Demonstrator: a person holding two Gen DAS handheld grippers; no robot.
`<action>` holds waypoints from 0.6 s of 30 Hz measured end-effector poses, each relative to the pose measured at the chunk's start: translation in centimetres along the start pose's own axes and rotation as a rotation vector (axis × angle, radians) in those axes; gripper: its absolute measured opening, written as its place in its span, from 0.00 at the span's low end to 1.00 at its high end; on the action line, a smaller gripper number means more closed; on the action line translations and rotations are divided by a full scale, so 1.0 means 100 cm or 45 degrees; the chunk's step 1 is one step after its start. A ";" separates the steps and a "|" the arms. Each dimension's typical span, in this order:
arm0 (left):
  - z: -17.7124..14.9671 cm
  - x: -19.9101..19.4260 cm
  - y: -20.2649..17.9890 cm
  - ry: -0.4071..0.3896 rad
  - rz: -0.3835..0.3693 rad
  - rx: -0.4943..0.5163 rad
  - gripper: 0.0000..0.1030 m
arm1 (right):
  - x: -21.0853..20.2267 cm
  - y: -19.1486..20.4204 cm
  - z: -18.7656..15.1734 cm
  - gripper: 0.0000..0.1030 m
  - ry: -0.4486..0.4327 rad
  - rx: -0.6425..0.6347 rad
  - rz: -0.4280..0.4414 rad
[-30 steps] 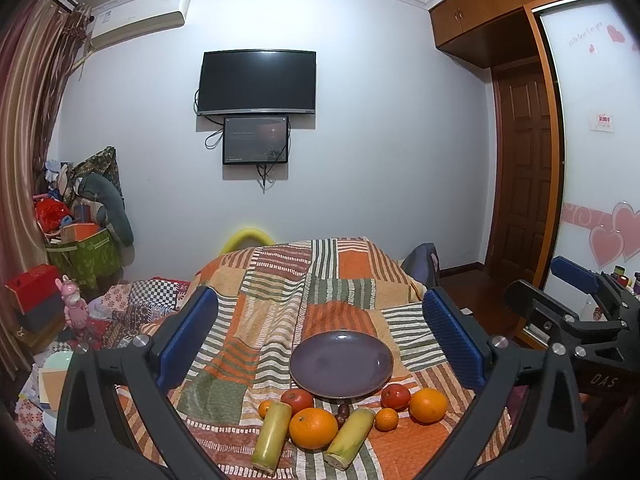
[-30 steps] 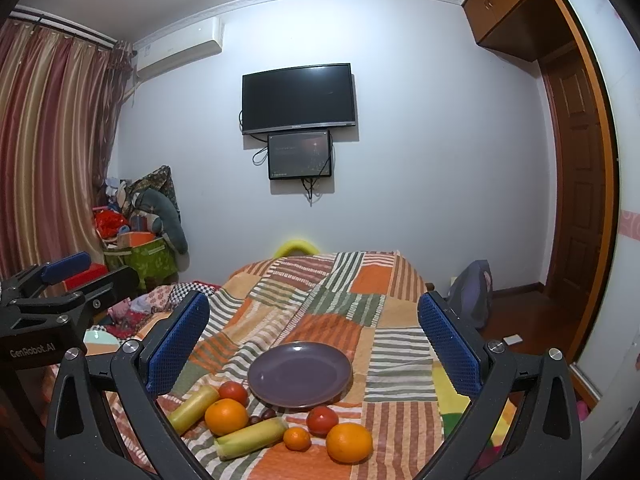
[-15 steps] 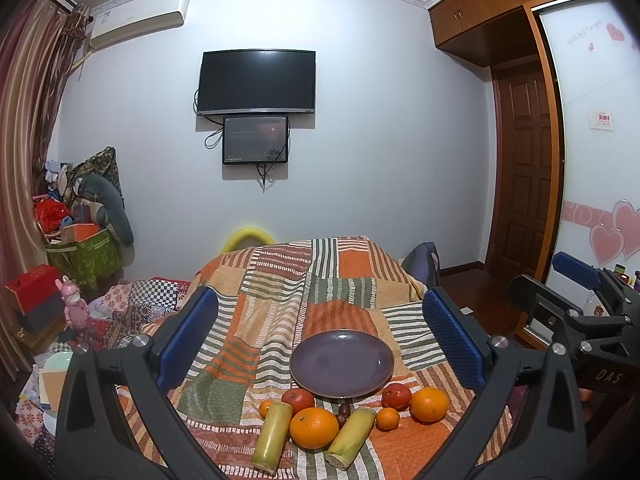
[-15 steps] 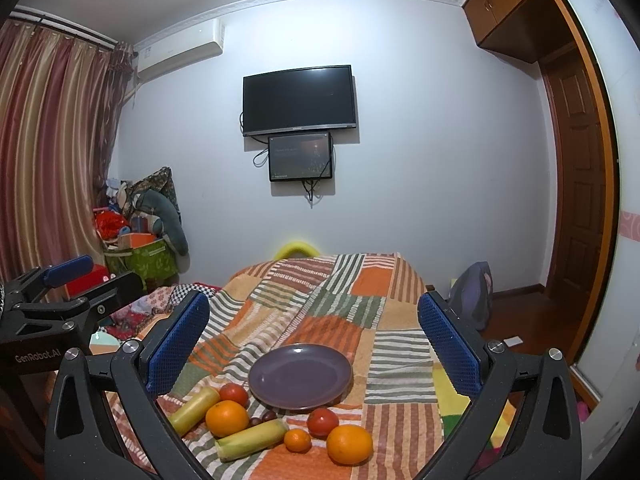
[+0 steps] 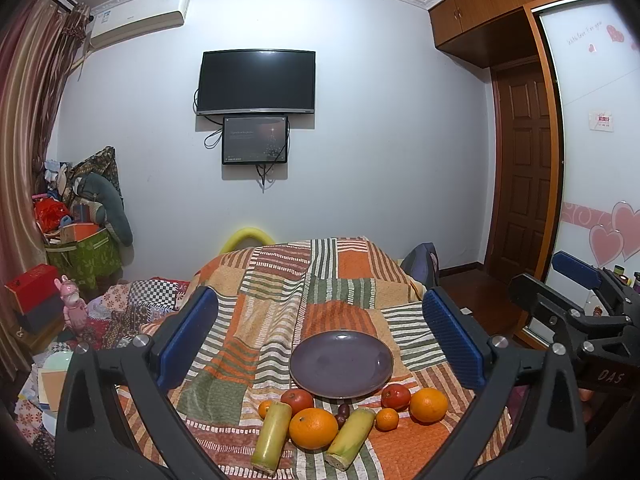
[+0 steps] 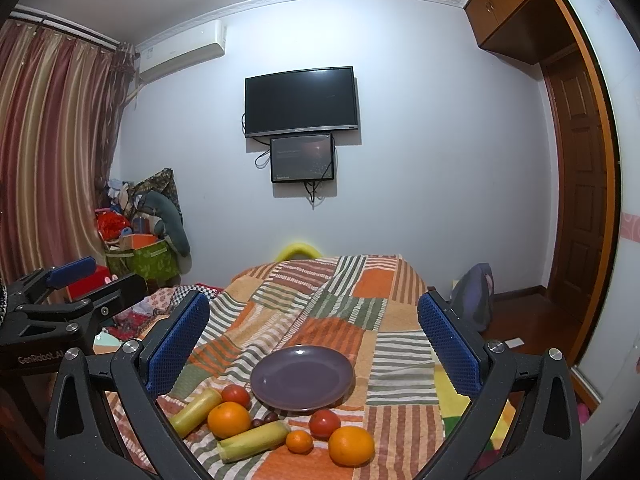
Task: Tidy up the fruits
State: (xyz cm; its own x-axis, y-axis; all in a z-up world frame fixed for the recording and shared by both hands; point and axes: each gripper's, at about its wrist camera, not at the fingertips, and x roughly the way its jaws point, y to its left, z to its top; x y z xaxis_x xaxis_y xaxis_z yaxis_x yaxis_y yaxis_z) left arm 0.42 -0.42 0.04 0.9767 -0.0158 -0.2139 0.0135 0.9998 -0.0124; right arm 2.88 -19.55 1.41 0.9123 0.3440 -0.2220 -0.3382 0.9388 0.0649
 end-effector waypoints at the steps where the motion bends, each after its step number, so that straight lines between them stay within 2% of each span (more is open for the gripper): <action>1: 0.000 0.000 0.000 0.000 -0.002 0.000 1.00 | 0.000 0.000 0.000 1.00 -0.002 0.000 0.001; 18: 0.000 0.001 -0.001 0.002 -0.004 0.002 1.00 | 0.001 0.000 -0.002 1.00 -0.003 -0.002 0.005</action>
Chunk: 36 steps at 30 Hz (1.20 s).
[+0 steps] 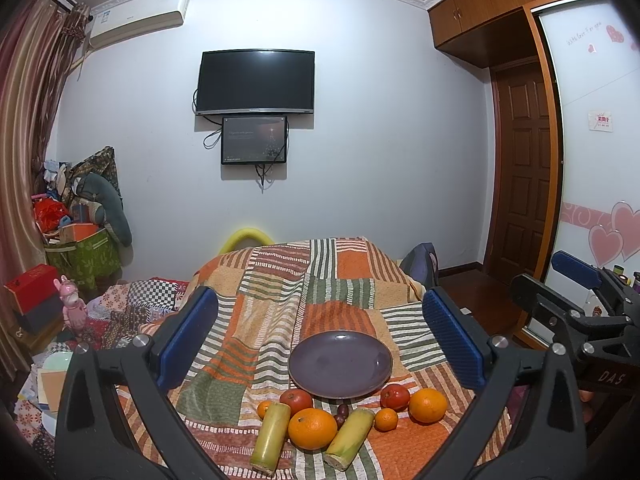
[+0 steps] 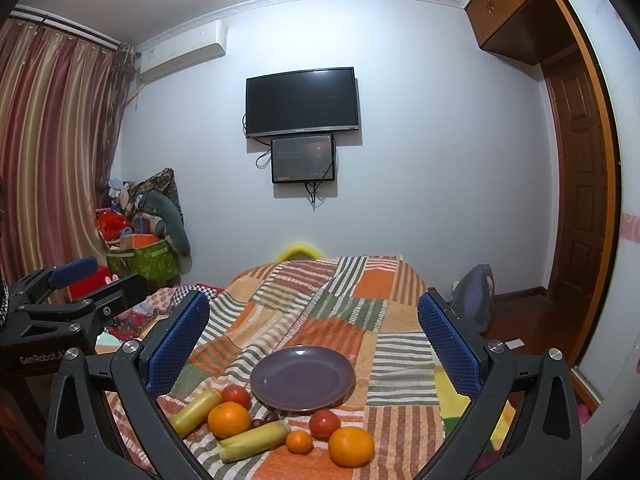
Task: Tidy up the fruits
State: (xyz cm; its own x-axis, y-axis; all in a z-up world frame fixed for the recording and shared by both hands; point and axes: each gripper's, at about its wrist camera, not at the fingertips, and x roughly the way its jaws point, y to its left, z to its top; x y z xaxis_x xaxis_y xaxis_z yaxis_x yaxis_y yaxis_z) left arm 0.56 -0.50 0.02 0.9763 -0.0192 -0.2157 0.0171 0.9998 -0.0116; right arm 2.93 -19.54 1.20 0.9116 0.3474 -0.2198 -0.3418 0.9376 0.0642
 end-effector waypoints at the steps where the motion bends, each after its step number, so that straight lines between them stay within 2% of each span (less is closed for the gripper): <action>1: 0.000 0.000 0.000 0.002 -0.002 0.001 1.00 | 0.001 0.000 0.000 1.00 0.002 -0.001 0.000; 11: -0.007 0.010 0.002 0.035 -0.012 0.016 1.00 | 0.018 -0.002 -0.011 0.99 0.063 -0.009 0.006; 14: -0.012 0.018 0.008 0.071 -0.020 0.010 0.97 | 0.024 -0.007 -0.015 0.88 0.100 -0.003 0.029; 15: -0.013 0.022 0.009 0.085 -0.016 0.015 0.92 | 0.027 -0.008 -0.018 0.86 0.120 0.001 0.033; 18: -0.020 0.035 0.014 0.148 -0.001 0.030 0.82 | 0.037 -0.014 -0.026 0.79 0.180 0.017 0.041; 20: -0.025 0.046 0.020 0.200 -0.010 0.017 0.80 | 0.043 -0.019 -0.031 0.73 0.218 0.020 0.035; 22: -0.031 0.056 0.028 0.244 -0.015 0.002 0.76 | 0.047 -0.022 -0.036 0.73 0.248 0.019 0.019; 27: -0.050 0.083 0.047 0.370 -0.008 -0.030 0.75 | 0.058 -0.036 -0.051 0.73 0.336 0.012 -0.033; 30: -0.065 0.101 0.059 0.470 -0.020 -0.049 0.75 | 0.070 -0.047 -0.064 0.73 0.443 0.029 -0.066; 36: -0.103 0.131 0.074 0.655 0.000 -0.063 0.75 | 0.087 -0.061 -0.088 0.73 0.632 0.059 -0.052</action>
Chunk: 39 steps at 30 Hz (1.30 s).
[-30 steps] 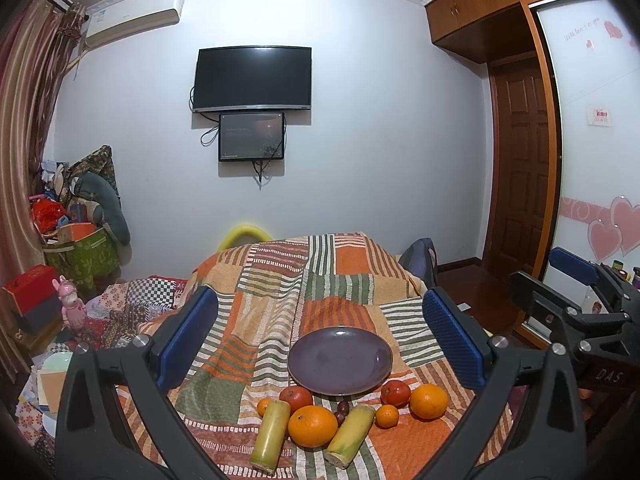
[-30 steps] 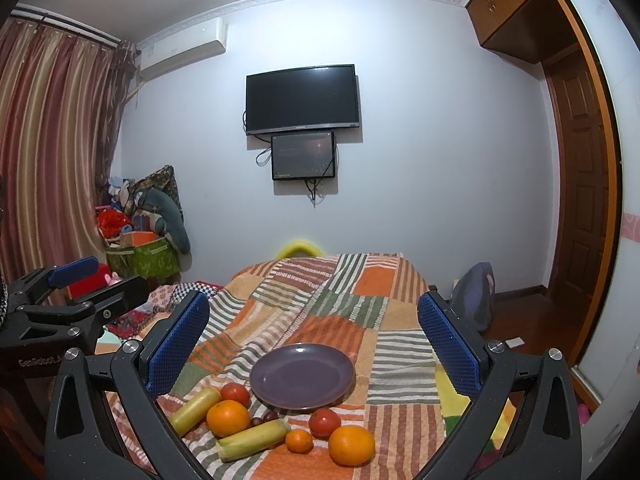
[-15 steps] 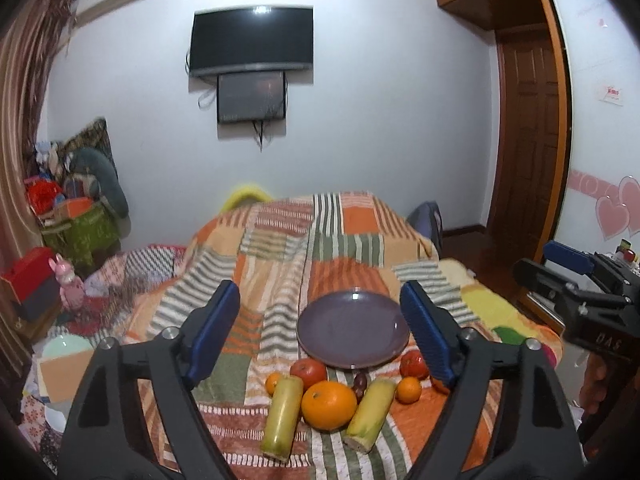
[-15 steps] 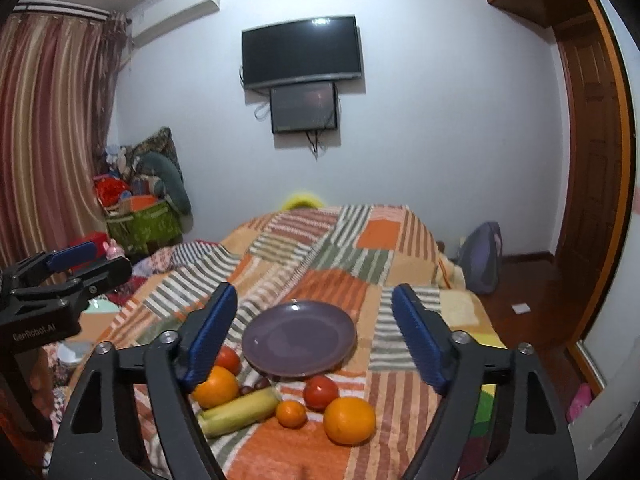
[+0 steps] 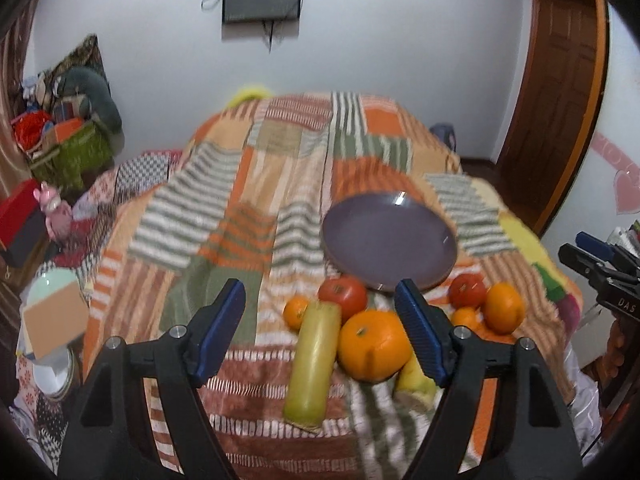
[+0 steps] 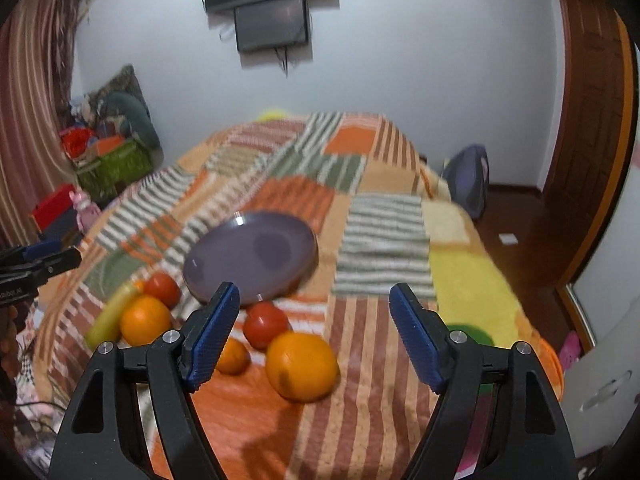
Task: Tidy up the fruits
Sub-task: 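Grasp the yellow-green cylinder with the left tool while the right tool grasps the large orange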
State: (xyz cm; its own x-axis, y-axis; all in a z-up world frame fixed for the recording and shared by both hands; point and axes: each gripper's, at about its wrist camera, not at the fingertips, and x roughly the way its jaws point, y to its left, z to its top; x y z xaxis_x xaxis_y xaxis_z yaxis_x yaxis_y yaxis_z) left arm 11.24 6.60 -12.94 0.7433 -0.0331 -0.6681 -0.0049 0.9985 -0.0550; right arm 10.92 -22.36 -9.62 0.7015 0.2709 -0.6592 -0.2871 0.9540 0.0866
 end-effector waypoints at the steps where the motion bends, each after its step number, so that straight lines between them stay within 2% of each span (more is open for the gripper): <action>1: -0.003 0.005 0.001 0.023 0.008 -0.002 0.75 | 0.004 -0.002 -0.003 0.73 0.023 -0.006 -0.006; 8: -0.025 0.042 0.015 0.190 0.028 -0.041 0.75 | 0.024 -0.006 -0.015 0.73 0.159 0.014 0.030; 11: -0.035 0.051 0.018 0.243 0.027 -0.052 0.70 | 0.032 -0.006 -0.019 0.73 0.203 0.027 0.052; 14: -0.041 0.058 0.020 0.285 0.004 -0.069 0.61 | 0.039 -0.009 -0.025 0.73 0.256 0.053 0.086; 19: -0.046 0.065 0.014 0.295 -0.040 -0.052 0.53 | 0.052 -0.014 -0.033 0.73 0.335 0.111 0.142; 28: -0.044 0.069 0.015 0.280 -0.076 -0.050 0.48 | 0.072 -0.006 -0.038 0.73 0.407 0.086 0.152; 32: -0.045 0.069 0.013 0.284 -0.122 -0.048 0.36 | 0.077 -0.003 -0.040 0.62 0.420 0.057 0.136; 39: -0.042 0.070 0.016 0.321 -0.141 -0.075 0.35 | 0.075 -0.004 -0.040 0.61 0.409 0.032 0.127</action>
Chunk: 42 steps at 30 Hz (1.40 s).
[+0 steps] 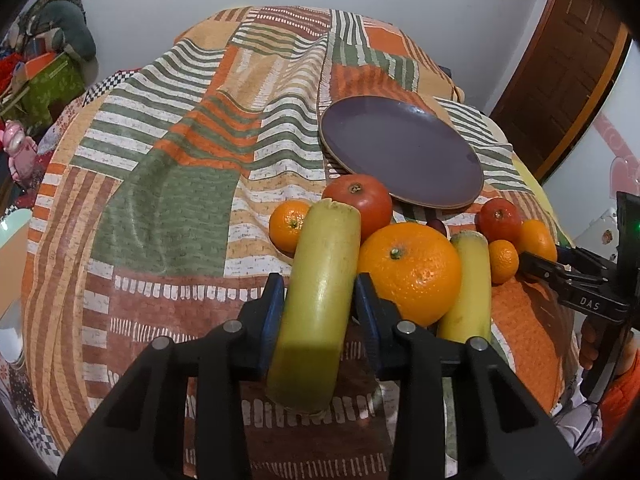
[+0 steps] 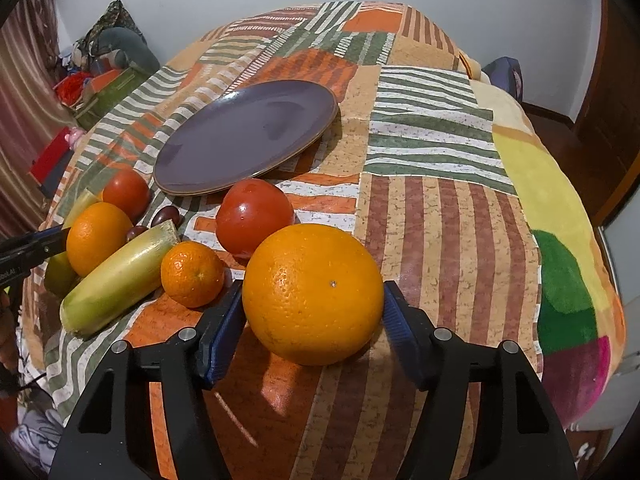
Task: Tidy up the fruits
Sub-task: 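Grasp the yellow-green cylinder with the left tool while the right tool grasps the large orange, then lift and carry the cylinder with the left tool while the right tool carries the orange onto the purple plate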
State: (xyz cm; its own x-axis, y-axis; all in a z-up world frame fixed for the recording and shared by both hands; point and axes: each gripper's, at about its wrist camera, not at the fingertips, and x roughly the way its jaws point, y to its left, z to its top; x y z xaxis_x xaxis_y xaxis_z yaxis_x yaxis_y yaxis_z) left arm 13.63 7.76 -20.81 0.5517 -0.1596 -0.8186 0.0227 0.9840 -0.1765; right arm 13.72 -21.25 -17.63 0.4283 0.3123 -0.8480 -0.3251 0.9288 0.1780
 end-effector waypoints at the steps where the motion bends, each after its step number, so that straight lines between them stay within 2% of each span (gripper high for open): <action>1: 0.000 -0.001 0.001 0.007 -0.001 -0.001 0.35 | -0.001 0.000 0.000 0.61 -0.001 -0.001 -0.002; 7: -0.011 -0.012 0.007 0.028 0.044 -0.008 0.35 | -0.003 -0.001 -0.002 0.61 -0.006 0.003 -0.004; 12: -0.015 -0.007 0.014 0.065 0.054 -0.028 0.35 | -0.003 0.001 -0.002 0.61 -0.006 0.006 -0.008; 17: -0.010 0.008 0.010 0.095 0.068 0.011 0.35 | -0.004 0.001 -0.002 0.61 -0.007 0.009 -0.008; 24: -0.009 0.007 0.008 0.073 0.096 0.027 0.35 | -0.013 0.000 -0.001 0.60 -0.046 0.001 -0.036; 29: 0.001 -0.014 0.011 0.011 0.071 -0.004 0.35 | -0.024 -0.002 0.009 0.60 -0.107 0.004 -0.056; 37: 0.034 -0.049 -0.006 -0.155 0.061 0.052 0.34 | -0.041 0.003 0.033 0.60 -0.216 -0.048 -0.081; 42: 0.060 -0.059 -0.018 -0.233 0.028 0.075 0.34 | -0.048 0.010 0.050 0.60 -0.283 -0.088 -0.080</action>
State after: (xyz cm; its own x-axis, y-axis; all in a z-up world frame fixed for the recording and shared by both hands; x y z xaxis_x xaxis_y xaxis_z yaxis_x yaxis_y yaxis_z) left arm 15.35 7.44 -12.42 0.6950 -0.1264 -0.7078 0.0551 0.9909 -0.1229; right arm 15.52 -20.86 -10.88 0.6219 0.2974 -0.7244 -0.3454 0.9344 0.0871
